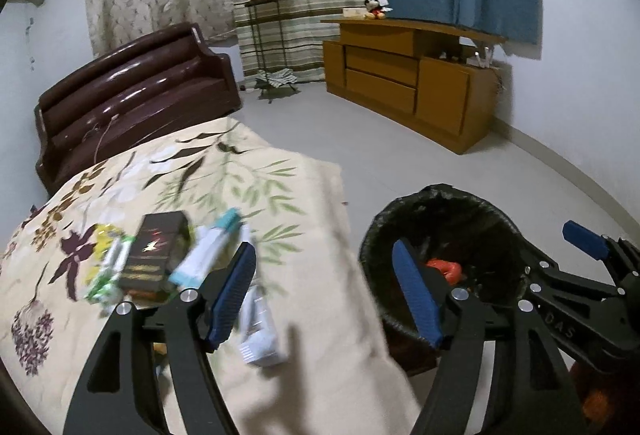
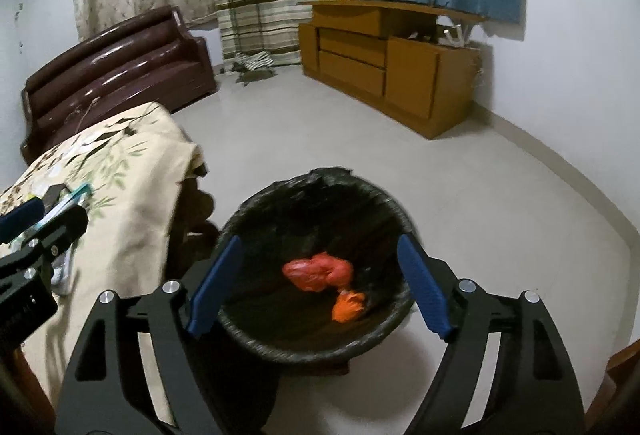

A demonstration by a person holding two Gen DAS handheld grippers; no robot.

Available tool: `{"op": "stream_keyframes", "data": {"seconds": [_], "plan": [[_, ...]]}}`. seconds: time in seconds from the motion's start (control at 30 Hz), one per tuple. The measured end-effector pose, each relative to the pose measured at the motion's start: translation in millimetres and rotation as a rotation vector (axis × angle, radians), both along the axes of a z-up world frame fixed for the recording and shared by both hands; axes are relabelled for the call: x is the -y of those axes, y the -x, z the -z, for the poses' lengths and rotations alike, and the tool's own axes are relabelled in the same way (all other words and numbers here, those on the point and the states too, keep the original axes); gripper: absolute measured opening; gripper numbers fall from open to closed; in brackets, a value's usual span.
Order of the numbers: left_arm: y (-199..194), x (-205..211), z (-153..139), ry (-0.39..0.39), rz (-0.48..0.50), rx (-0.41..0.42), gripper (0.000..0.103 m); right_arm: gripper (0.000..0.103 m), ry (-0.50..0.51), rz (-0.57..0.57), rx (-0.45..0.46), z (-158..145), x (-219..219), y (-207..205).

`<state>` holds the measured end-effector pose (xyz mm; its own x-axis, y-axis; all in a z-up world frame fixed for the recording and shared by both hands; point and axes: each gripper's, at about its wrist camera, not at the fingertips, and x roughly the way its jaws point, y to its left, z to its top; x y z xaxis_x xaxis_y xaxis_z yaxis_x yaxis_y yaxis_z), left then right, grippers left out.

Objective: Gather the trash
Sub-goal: 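Move both open tools back over the bed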

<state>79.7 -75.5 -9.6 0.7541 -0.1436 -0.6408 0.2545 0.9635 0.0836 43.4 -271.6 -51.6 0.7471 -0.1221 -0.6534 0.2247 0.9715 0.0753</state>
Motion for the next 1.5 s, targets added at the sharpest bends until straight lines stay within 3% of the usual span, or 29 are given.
{"op": "stream_keyframes", "data": {"seconds": [0.33,0.97,1.5], "plan": [[19.9,-74.2,-8.2,-0.005,-0.119,0.006,0.069,0.079,0.0,-0.1,-0.02,-8.7,-59.5,7.4],[60.6,-216.6,7.5,-0.01,-0.346,-0.023,0.069,0.078,0.027,-0.314,-0.036,-22.8,-194.2,28.3],[84.1,-281.7,14.5,0.029,-0.419,-0.029,0.069,0.079,0.073,-0.473,-0.074,-15.0,-296.5,47.3]]}}
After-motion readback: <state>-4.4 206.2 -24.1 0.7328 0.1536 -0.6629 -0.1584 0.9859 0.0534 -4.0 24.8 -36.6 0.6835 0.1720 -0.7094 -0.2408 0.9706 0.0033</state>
